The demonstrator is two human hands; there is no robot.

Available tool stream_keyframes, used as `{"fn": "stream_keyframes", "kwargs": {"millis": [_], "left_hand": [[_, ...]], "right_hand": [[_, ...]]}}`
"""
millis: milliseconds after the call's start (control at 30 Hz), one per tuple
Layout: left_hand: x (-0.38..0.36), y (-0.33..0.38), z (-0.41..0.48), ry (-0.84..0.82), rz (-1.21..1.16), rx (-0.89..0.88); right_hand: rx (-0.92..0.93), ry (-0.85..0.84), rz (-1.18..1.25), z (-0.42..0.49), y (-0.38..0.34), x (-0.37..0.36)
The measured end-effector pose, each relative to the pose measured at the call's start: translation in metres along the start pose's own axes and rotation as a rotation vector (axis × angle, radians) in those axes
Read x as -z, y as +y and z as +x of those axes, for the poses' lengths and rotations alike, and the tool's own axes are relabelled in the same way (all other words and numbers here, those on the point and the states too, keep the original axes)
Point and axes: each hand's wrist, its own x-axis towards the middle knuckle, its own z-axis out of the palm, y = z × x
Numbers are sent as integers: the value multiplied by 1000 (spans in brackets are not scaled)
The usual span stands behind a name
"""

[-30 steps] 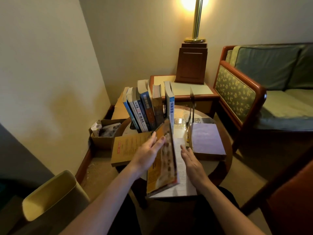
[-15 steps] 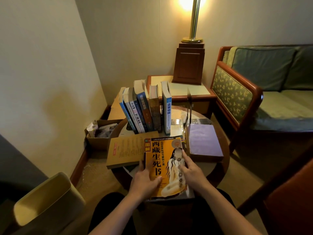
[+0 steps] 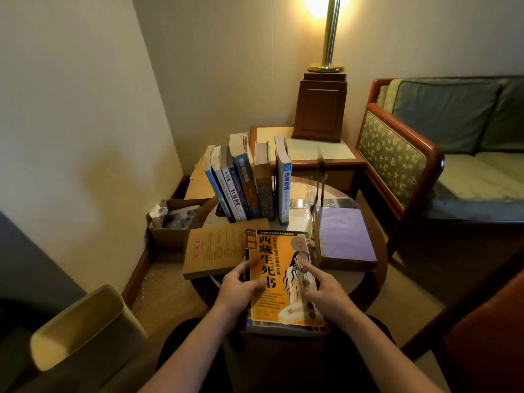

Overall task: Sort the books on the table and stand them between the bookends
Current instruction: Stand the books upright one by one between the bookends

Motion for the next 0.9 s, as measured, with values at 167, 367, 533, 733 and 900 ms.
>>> {"fn": "stream_keyframes", "kwargs": {"millis": [167,367,533,733,900], "left_hand": [[1,8,-4,-98,-26,24],[11,23,-16,-190,-1,-109],[19,48,-24,-233,28,-278],[33,92,-13,-75,306,-514],[51,133,6,169,526,-726]], "right_hand": [[43,-9,87,-5,-4,-4],[91,-26,219,-3,-15,10],[193,-15,367,12,-46,17],[422,50,238,28,-112,19],[687,148,-142,47,-165,14]]}}
